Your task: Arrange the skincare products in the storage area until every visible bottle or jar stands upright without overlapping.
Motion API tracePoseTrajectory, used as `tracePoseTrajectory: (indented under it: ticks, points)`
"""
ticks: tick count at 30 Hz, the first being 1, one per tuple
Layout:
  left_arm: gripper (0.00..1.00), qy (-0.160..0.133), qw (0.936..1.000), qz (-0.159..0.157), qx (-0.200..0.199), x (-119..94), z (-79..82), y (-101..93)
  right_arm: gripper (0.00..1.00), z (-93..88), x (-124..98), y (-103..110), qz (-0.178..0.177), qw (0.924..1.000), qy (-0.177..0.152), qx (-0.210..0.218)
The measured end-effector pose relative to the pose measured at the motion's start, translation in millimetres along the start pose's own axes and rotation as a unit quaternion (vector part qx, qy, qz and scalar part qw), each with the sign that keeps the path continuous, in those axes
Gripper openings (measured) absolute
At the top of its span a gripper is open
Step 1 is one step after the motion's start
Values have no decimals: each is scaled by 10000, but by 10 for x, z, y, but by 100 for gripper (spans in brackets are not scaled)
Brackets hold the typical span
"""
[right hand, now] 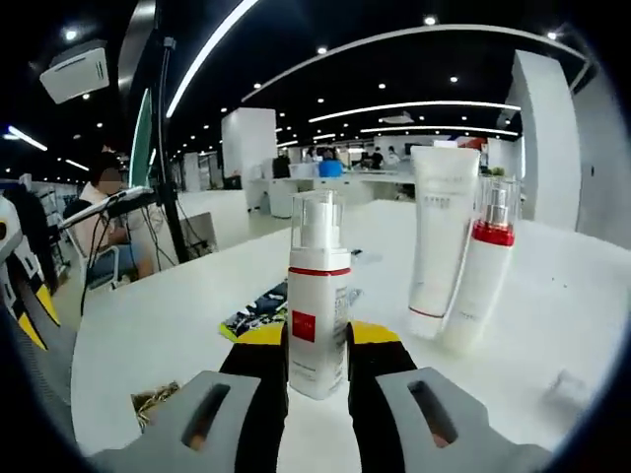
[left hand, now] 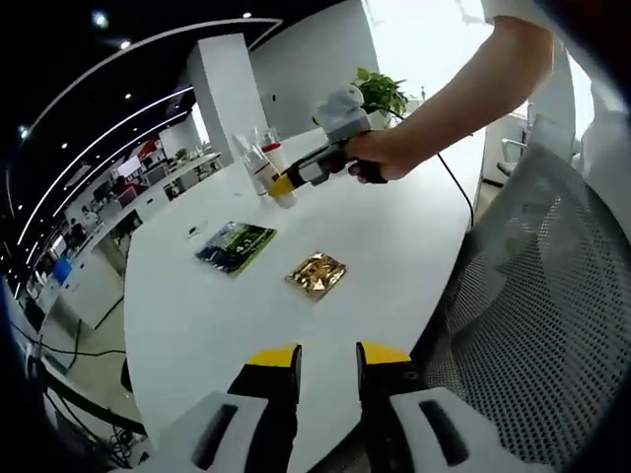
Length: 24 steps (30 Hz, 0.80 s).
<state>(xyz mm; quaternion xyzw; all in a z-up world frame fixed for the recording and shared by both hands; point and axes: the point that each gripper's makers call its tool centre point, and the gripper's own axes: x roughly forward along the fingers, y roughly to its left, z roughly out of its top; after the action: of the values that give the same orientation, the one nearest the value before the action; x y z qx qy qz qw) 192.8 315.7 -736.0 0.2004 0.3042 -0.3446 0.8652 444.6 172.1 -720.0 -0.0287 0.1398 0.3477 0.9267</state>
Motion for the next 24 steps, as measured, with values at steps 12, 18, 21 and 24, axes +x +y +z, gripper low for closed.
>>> tracePoseTrajectory:
  ticks: [12,18,21,24]
  points:
    - [23,179,9998,-69,-5,20,-83,-14,20,-97,191,-154,-73,9999,-11,-98]
    - [23,283,9995,-112,-27,31,-126,-20,20,-142,273,-218,-75,9997,74,-207]
    - [23,336,9993,-139,-35,35,-147,-27,20,-163,297,-261,-88,9997,69,-204]
    - [23,362,9992,-164,-43,39,-161,-36,19,-159,298,-278,-76,9998,11,-184]
